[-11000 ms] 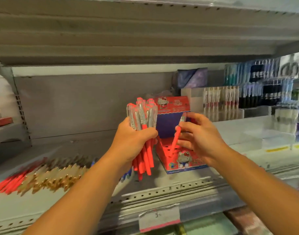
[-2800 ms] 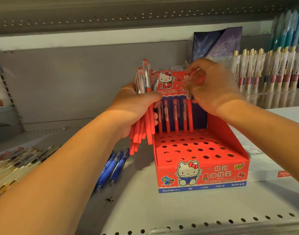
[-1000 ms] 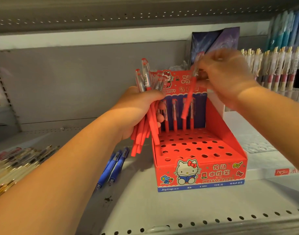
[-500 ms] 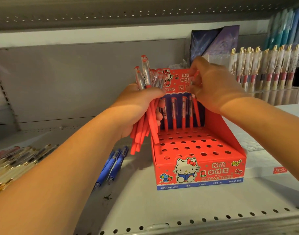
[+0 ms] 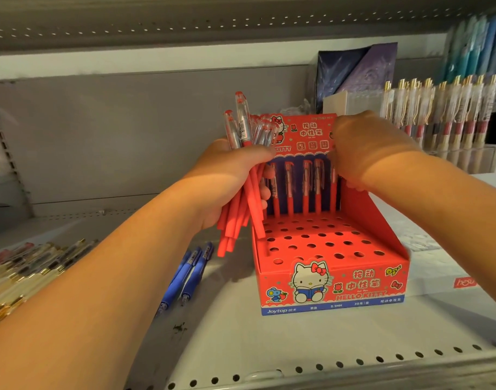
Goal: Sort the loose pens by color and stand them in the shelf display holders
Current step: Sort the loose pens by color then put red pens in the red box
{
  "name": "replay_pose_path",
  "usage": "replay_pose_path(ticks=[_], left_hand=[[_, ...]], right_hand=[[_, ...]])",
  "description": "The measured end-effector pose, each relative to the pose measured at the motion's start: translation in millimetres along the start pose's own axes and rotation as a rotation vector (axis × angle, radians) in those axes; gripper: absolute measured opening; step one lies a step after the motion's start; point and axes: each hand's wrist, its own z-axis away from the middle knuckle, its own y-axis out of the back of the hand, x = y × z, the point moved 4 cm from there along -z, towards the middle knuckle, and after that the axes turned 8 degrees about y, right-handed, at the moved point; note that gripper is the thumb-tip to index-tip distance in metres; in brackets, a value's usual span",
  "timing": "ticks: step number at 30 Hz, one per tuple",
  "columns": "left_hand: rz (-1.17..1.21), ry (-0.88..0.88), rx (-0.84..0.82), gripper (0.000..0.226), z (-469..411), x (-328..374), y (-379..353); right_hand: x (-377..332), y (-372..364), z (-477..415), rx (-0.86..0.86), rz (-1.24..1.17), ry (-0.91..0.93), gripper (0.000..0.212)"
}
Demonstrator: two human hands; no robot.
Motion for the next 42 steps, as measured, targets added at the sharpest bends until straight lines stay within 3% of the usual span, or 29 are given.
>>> replay_pose_path(ticks=[4,7,10,11,13,15,16,22,26,29,33,38,42], left_hand=[[-0.004,0.002,-0.006,0.024,-0.4,-0.9,0.0],[-0.016,0.003,-0.011,0.025,-2.1,-1.8,0.6],[-0.014,0.000,-0.022,0.025,-2.8,-2.2,1.0],[-0.010,-0.002,-0.028,0.025,-2.7,-2.3,0.9],[0.001,-0.010,-0.038,0.023,-2.5,-2.2,0.0],[0.008,-0.020,-0.040,0.021,-3.3,-2.0,0.4],[0.008,-0.023,-0.044,0.020,-3.5,-1.9,0.1],[0.016,0.003,-0.101,0.017,-2.5,-4.3,-5.9],[0.053,-0.025,-0.004,0.014,-7.2,-3.3,-0.4],[0.115,-0.057,0.087,0.005,-10.8,-1.5,6.2],[0.106,-0.102,0.217,0.008,-14.0,-0.1,16.5],[0.068,-0.111,0.248,0.011,-14.4,1.2,18.4],[0.065,-0.119,0.217,0.012,-13.1,1.4,15.0]], right_hand=[[-0.2,-2.3,0.5,-0.047,0.030,-0.018,0.023],[-1.7,-8.5,-1.4,-0.104,0.050,-0.016,0.015],[1.3,-7.1,-5.0,0.001,0.000,0.004,0.019],[-0.3,-5.4,-4.9,0.053,-0.117,0.004,0.021],[-10.0,-5.7,-1.8,0.111,-0.637,-0.013,0.017],[-25.0,-11.2,2.3,0.066,-1.187,-0.034,0.010],[-30.4,-13.7,3.8,0.046,-1.333,-0.028,0.008],[-34.6,-23.9,4.8,0.032,-1.658,-0.072,0.009],[-34.5,-23.4,3.4,0.092,-1.814,-0.118,0.011],[-29.3,-19.8,1.6,0.205,-1.860,-0.162,0.005],[-18.7,-14.6,0.8,0.391,-1.693,-0.131,0.021],[-25.9,-23.0,-1.2,0.368,-1.438,0.006,0.035],[-30.3,-34.8,-2.2,0.328,-1.366,0.084,0.041]])
